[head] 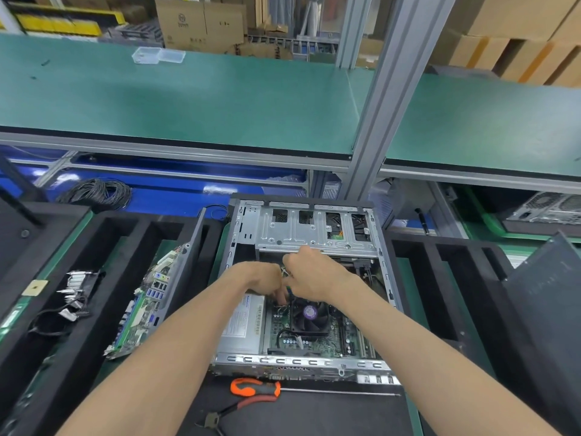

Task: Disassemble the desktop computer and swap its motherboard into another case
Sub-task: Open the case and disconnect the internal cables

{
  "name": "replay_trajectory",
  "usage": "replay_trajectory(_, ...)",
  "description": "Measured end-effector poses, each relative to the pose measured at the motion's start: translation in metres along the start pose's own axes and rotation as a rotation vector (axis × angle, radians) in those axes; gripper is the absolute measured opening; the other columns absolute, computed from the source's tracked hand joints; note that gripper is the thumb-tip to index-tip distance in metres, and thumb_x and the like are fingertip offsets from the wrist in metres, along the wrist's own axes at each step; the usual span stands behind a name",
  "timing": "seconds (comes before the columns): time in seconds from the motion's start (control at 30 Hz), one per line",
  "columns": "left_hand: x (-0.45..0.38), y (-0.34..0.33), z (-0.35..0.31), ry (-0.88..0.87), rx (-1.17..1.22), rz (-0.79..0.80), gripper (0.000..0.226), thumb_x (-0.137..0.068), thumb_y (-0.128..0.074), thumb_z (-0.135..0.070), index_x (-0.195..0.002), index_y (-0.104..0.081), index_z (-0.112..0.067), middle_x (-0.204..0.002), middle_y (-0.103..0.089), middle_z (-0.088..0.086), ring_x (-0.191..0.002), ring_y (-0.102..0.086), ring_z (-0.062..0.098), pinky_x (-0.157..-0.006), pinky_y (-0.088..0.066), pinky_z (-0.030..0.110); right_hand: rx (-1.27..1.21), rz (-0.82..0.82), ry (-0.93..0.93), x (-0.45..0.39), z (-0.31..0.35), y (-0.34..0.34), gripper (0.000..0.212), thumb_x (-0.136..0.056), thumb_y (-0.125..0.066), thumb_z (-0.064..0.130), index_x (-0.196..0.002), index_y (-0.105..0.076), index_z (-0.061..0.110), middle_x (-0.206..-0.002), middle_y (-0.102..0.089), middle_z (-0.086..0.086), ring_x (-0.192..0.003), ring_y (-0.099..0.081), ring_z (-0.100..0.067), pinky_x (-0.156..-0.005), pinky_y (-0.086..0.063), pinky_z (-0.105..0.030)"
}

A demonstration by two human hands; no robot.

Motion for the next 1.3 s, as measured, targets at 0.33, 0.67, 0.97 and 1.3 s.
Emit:
replay_trajectory(0.33, -0.002, -0.002, 0.004, 0.007, 0.090, -0.014, 0.035, -0.098, -0.046, -0.005, -0.087, -0.066, -0.031, -0.079, -0.064, -0.026, -0.086, -0.061, -0.010, -0.083, -0.045, 0.027, 0.063, 0.136, 0.208, -0.002, 0.014, 0.001, 0.018, -0.082, -0.059, 0.005, -0.101, -0.060, 0.005, -0.101, -0.057, -0.013, -0.086, -0.058, -0.032, -0.063, -0.044, -0.038)
replay_trajectory(0.67, -0.004, 0.006, 0.002, -0.027, -0.054, -0.089, 0.036, -0.096, -0.055, -0.010, -0.070, -0.059, -0.035, -0.065, -0.060, -0.022, -0.056, -0.055, -0.007, -0.059, -0.039, 0.019, 0.057, 0.099, 0.161, -0.002, 0.025, 0.000, 0.009, -0.085, -0.062, 0.005, -0.093, -0.064, 0.005, -0.098, -0.059, -0.015, -0.084, -0.059, -0.032, -0.063, -0.046, -0.037)
replay_trajectory(0.97, -0.004, 0.007, -0.005, -0.135, -0.118, -0.073, 0.012, -0.094, -0.058, -0.006, -0.092, -0.063, -0.017, -0.083, -0.054, -0.015, -0.070, -0.052, -0.002, -0.067, -0.040, 0.015, -0.043, -0.064, 0.057, 0.003, 0.009, -0.006, 0.038, -0.097, -0.057, 0.042, -0.113, -0.048, 0.009, -0.101, -0.058, -0.015, -0.086, -0.059, -0.035, -0.065, -0.041, -0.038)
replay_trajectory(1.3, -0.004, 0.007, -0.004, -0.121, -0.084, -0.059, 0.015, -0.094, -0.062, -0.012, -0.087, -0.063, -0.025, -0.084, -0.059, -0.014, -0.079, -0.057, 0.011, -0.073, -0.045, 0.025, 0.011, 0.070, 0.282, 0.003, 0.024, -0.003, 0.022, -0.083, -0.063, 0.000, -0.085, -0.052, 0.019, -0.103, -0.060, -0.007, -0.086, -0.058, -0.028, -0.067, -0.046, -0.039)
Point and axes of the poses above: each hand's wrist, its own x-axis away from the middle knuckle, its own y-axis out of the back of the hand, z = x × y, the point moved 5 cm from there along -x, towards the middle knuckle
